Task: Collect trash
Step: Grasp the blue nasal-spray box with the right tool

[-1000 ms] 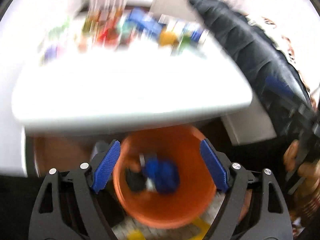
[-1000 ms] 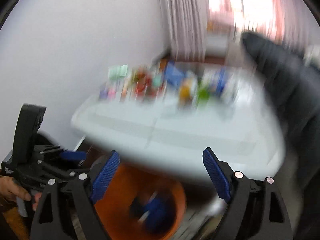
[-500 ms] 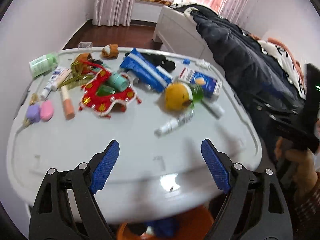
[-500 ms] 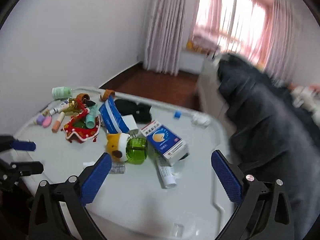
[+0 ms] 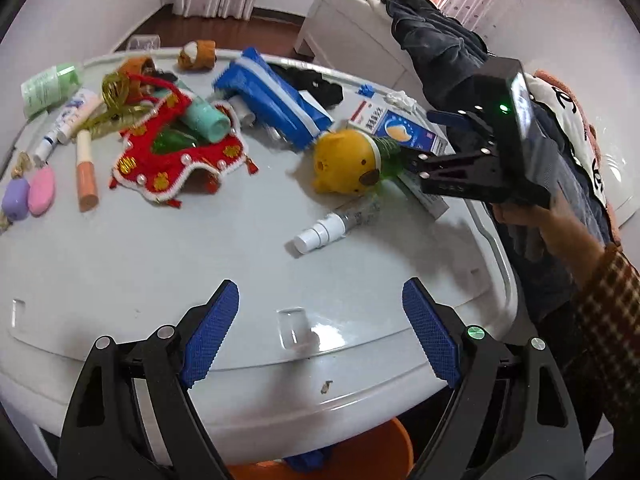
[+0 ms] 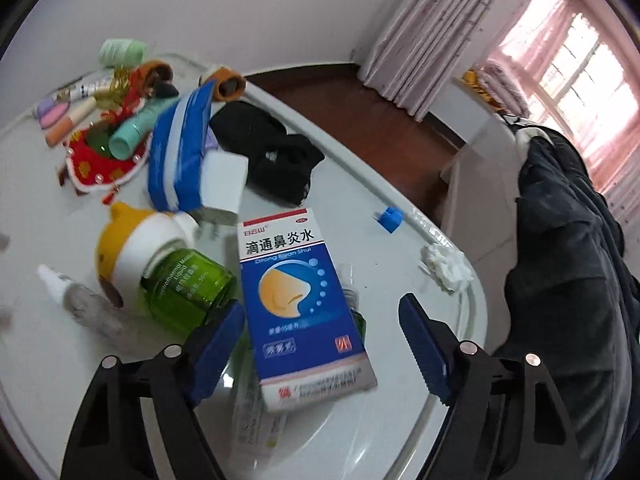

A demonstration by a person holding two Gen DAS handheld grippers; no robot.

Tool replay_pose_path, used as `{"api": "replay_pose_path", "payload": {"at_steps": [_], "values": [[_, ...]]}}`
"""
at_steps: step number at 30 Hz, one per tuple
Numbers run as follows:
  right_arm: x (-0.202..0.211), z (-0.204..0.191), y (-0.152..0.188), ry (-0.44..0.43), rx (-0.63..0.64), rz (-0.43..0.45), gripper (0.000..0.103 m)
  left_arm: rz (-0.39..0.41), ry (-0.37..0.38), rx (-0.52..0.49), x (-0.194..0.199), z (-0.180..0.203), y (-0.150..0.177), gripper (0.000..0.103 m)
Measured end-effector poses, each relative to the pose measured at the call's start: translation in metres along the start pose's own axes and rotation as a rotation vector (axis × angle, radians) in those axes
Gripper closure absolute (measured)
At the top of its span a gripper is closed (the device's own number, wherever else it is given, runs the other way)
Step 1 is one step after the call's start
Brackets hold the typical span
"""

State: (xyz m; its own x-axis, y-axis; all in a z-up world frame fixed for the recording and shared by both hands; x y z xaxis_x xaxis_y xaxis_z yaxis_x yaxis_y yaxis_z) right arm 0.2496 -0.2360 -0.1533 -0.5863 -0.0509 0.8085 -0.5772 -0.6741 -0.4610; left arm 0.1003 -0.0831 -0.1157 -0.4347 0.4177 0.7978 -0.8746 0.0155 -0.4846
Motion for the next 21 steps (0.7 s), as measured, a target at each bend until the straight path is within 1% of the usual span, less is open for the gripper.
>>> {"api": "replay_pose_path", "payload": {"at_steps": [2,3,5,8,11,13,15,19,21], "values": [[-0.009,-0.002,0.0,-0.028,0.005,-0.033,0.042,-0.019,0.009,0.011,-0.003,0.0,0.001,0.021],[-0.013,-0.004,0.001,-0.026,0.02,-0.046,0.042,-0.026,0.01,0.016,-0.005,0.0,0.002,0.021],[-0.02,-0.007,0.002,-0.033,0.031,-0.064,0.048,-0.03,0.011,0.022,-0.006,0.0,0.003,0.021],[-0.02,-0.007,-0.001,-0.06,-0.026,-0.063,0.05,-0.033,0.015,0.021,-0.006,0.002,0.004,0.021],[-0.009,-0.008,-0.005,-0.107,-0.133,-0.041,0.05,-0.037,0.009,0.019,-0.007,0.002,0.005,0.021],[0.002,-0.009,-0.004,-0.153,-0.22,-0.027,0.05,-0.036,0.013,0.029,-0.006,0.001,0.004,0.021],[0.017,-0.008,-0.001,-0.178,-0.304,-0.011,0.05,-0.028,0.013,0.038,-0.004,0.0,0.002,0.021],[0.06,-0.006,0.011,-0.256,-0.507,0.045,0.05,0.002,-0.007,0.023,0.002,-0.001,0.0,0.021],[0.082,-0.002,0.016,-0.277,-0.579,0.077,0.05,0.026,-0.01,-0.004,0.005,0.002,-0.005,0.021]]}}
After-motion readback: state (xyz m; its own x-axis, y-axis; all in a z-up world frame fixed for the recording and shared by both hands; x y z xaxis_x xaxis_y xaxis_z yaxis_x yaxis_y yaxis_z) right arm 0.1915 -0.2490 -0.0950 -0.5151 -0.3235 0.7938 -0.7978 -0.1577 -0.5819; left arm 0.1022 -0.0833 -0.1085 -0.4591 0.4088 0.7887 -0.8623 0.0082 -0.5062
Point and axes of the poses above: each gripper's, at about its wrist camera, not at the fingertips, and x roughly against the way its jaws point, z to its right, y to its underside, the point moved 9 cm from there along -x, roughly the way its jaws point, and after that the axes turned 2 degrees about -y, right-handed, at the moved point
